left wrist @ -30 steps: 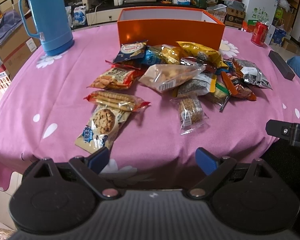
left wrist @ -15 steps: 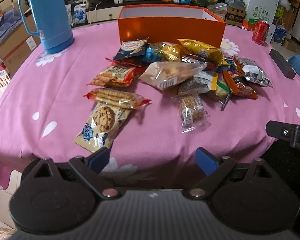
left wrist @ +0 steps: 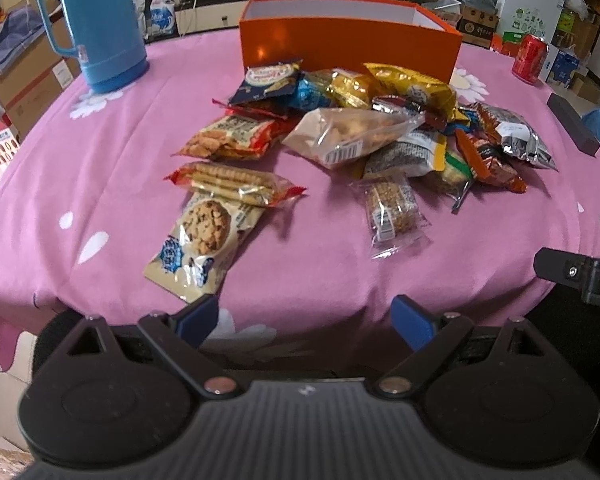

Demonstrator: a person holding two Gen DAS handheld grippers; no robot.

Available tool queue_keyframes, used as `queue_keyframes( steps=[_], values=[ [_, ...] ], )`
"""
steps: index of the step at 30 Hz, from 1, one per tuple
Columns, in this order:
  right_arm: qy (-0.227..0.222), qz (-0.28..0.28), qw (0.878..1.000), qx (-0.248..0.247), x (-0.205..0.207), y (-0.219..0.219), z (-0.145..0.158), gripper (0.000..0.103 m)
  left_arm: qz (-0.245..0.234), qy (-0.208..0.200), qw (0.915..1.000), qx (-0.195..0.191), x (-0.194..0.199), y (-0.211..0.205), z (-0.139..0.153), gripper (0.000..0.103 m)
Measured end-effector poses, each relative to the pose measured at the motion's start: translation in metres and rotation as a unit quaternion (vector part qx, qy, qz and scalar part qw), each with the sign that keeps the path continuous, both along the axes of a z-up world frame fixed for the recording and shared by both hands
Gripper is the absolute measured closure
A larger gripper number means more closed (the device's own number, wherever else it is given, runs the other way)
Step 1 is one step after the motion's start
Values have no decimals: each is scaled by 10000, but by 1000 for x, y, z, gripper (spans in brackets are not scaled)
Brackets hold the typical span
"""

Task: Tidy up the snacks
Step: 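Reach the left tool to the cookie packet while the right tool reaches a clear wrapped bar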

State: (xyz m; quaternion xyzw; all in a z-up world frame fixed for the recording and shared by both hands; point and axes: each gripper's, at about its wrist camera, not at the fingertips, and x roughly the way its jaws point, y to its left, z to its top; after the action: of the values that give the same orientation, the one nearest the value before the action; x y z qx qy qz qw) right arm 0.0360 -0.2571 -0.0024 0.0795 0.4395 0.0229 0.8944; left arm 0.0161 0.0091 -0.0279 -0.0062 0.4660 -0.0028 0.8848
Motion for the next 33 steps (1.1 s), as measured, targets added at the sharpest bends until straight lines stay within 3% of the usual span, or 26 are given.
queue_keyframes(
  steps=[6,12,16,21,27,30,33],
  values=[
    [41,87,9999,-41,14,-2,-3,16,11,7,9997,-234,12,6,-1,11],
    [-260,201,9995,33,51,-1,9,16,196,11,9987,-468,37,20,4,11],
    [-136,336,9990,-257,78,10,-8,16,310,11,9979,-573,58,26,1,11],
    [194,489,9982,-282,94,17,-37,16,365,-84,9959,-821,89,26,0,11],
    [169,475,9980,-373,95,19,-50,16,77,-506,9931,-1052,128,8,9,11],
    [-17,479,9985,-257,90,15,-52,16,-58,-493,9922,-1142,145,-3,8,11],
    [111,637,9969,-458,92,19,-52,16,-119,-520,9918,-1158,141,-3,11,11]
  ],
)
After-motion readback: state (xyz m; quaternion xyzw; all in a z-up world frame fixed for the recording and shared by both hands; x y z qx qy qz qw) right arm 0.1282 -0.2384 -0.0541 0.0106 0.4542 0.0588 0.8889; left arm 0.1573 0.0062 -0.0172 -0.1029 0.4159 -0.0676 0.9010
